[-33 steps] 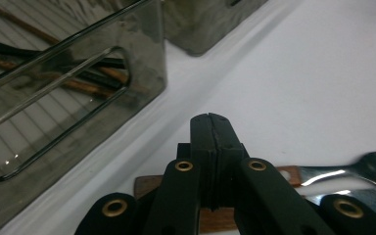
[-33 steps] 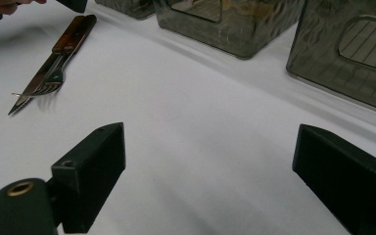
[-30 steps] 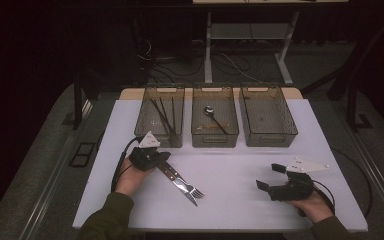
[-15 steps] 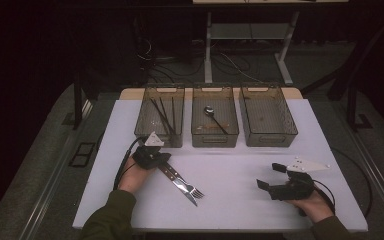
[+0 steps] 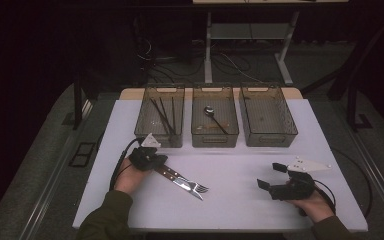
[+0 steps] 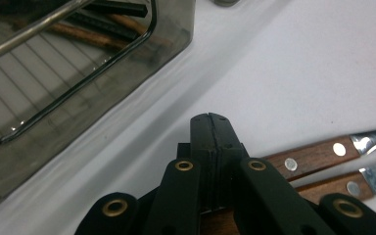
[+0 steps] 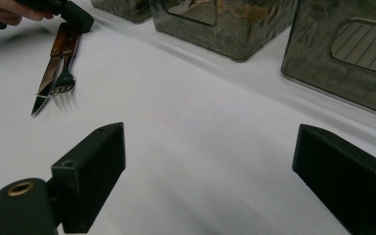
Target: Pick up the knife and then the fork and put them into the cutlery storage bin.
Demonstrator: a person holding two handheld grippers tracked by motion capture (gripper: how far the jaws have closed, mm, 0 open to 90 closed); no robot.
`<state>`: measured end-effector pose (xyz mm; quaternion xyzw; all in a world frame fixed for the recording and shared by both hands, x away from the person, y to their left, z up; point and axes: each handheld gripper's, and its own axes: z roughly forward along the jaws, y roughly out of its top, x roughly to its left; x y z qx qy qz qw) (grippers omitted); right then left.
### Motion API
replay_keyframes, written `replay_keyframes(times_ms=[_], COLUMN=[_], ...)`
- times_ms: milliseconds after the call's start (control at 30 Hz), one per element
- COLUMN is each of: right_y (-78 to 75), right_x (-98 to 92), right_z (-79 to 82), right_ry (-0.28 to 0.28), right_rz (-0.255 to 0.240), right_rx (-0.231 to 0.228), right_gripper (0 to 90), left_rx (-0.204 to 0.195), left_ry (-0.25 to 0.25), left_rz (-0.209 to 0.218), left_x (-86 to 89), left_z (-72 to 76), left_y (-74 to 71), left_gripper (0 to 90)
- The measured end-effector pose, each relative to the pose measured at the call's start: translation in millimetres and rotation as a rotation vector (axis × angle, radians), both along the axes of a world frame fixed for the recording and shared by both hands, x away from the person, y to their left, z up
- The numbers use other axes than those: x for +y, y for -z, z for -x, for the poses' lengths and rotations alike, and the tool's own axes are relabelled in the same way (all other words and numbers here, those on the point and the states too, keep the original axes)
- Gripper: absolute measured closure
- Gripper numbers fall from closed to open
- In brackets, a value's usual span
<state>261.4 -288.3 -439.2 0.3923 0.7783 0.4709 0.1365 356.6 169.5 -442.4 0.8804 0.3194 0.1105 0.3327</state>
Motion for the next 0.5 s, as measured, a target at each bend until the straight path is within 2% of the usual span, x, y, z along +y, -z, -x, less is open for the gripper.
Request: replay_keyframes(times_ms=[300,500], right_y=[-0.5,-0.9], right_x=[-0.5,-0.7], right_z=[1.4,1.5], right_ry=[0.005,0.004], right_rz=[-0.002,-0.007], right_rx=[0.002,-0.001], right_gripper=[12.0,12.0], left_rx=[0.019,0.031], left_ry=[0.017,0.025], left_rz=[-0.022,-0.019], left_x=[6.6,10.2], left_z=[10.7,19.7], left_y=[-2.7,-3.2], left_gripper=[90.0,90.0])
